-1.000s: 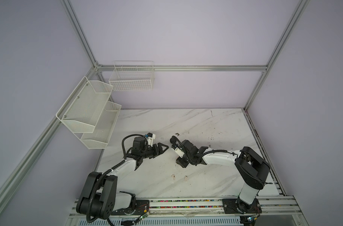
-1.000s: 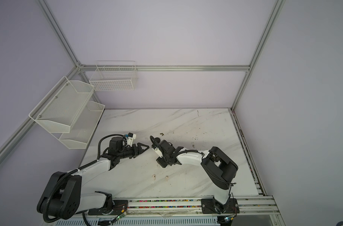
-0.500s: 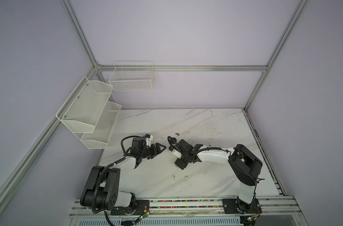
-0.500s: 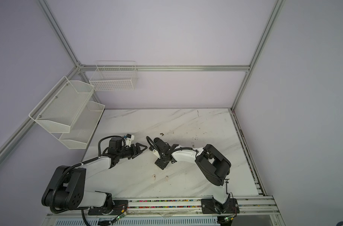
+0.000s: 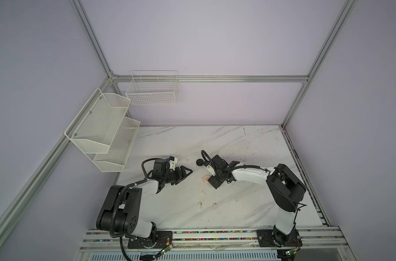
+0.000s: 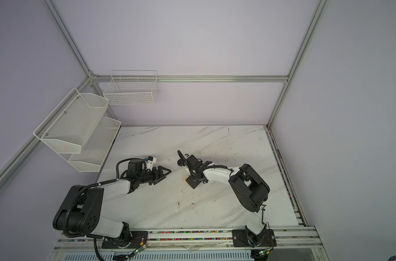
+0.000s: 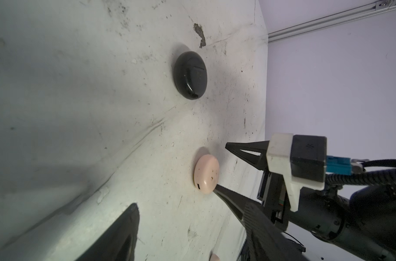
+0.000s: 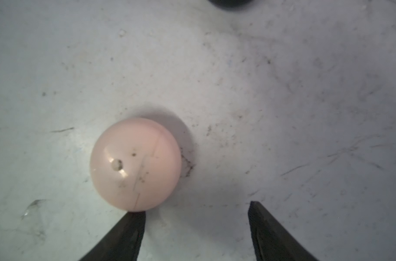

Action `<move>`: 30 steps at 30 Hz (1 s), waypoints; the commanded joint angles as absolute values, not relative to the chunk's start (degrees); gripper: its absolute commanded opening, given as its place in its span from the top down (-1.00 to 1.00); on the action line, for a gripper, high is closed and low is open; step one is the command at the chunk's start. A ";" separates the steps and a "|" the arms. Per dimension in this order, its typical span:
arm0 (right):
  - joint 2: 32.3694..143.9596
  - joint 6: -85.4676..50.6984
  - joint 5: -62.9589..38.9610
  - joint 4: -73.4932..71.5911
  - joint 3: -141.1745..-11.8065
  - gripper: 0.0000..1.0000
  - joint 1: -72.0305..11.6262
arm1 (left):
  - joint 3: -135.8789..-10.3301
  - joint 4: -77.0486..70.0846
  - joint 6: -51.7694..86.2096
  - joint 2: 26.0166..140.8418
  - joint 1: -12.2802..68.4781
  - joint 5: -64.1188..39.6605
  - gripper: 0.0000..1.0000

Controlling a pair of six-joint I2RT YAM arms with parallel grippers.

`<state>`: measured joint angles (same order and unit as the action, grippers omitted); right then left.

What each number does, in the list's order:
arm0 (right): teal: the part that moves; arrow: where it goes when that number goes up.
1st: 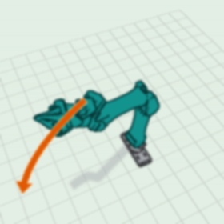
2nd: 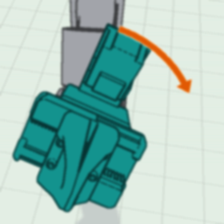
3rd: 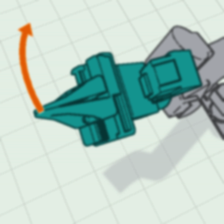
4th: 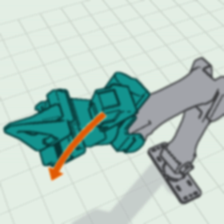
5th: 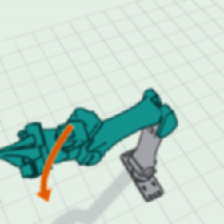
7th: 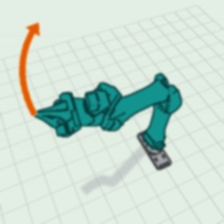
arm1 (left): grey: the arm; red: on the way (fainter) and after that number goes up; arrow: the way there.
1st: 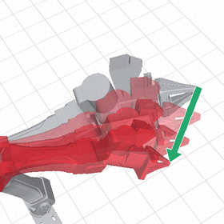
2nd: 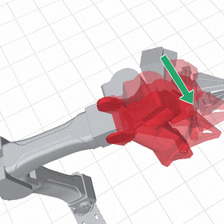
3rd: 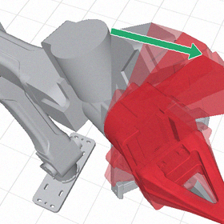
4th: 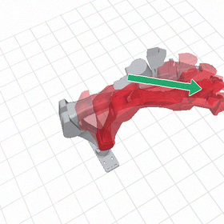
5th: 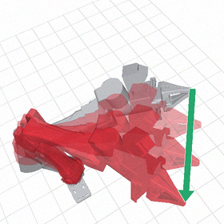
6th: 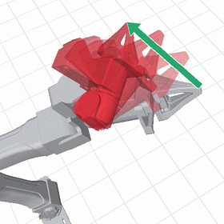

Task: Insert wireless bluetooth earbuds into charging case
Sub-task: Place the charging case at the center of the table, then pick up the charging case from the center of the table.

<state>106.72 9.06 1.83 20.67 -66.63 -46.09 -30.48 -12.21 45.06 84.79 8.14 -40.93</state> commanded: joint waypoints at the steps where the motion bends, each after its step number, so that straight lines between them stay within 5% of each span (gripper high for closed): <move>1: 105.76 8.35 2.58 20.31 -67.16 -0.51 -46.05 | -31.29 -15.42 46.05 84.35 9.18 -42.00 -0.46; 15: 100.29 -5.26 -7.78 28.19 -71.37 -0.50 -41.08 | -29.87 -15.73 48.52 83.22 13.42 -43.00 -0.47; 20: 107.60 -19.51 -9.97 26.98 -76.80 -0.29 -41.29 | -27.14 -15.51 49.75 81.48 13.86 -41.55 -0.47; 30: 114.42 -21.64 -1.19 32.49 -83.67 -0.42 -48.99 | -23.90 -11.39 48.08 72.95 13.71 -37.09 -0.59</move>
